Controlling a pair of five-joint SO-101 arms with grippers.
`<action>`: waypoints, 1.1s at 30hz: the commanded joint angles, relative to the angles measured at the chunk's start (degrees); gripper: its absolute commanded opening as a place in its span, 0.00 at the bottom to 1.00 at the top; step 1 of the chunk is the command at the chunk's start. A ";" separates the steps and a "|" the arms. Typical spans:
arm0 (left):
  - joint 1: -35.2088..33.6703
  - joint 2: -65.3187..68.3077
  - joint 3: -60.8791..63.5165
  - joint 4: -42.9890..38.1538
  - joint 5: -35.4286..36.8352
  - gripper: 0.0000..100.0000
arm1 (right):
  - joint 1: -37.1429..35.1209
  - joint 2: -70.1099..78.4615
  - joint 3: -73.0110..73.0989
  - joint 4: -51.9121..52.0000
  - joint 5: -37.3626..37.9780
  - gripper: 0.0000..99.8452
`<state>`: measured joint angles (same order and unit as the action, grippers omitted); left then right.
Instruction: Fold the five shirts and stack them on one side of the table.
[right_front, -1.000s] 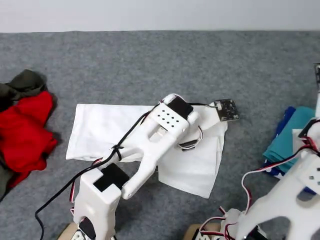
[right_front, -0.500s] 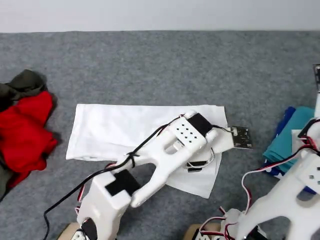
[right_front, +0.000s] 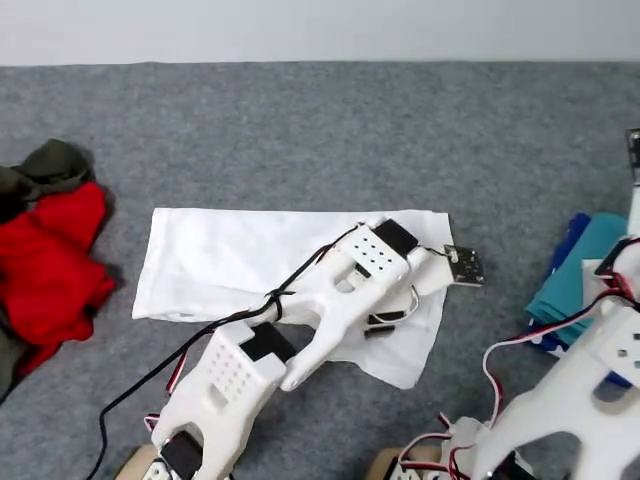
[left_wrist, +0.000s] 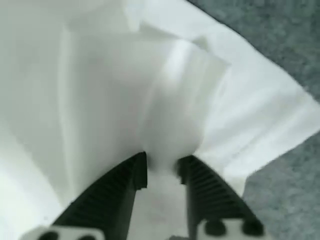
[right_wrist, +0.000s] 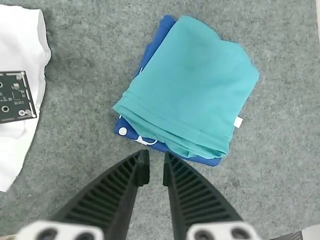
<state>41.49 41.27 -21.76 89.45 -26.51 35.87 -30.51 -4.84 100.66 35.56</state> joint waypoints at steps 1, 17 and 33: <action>0.35 -0.53 -5.14 4.31 -1.05 0.06 | 0.92 -1.36 -0.18 2.15 -0.26 0.06; 6.59 -0.70 -11.56 11.16 -2.20 0.01 | 0.92 -1.36 -0.35 2.15 -0.26 0.06; 8.44 -21.36 13.23 10.90 -2.37 0.01 | 0.66 -1.27 -0.35 2.07 -0.26 0.06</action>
<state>49.76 24.48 -10.33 98.77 -28.53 35.87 -30.51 -4.84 100.66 35.56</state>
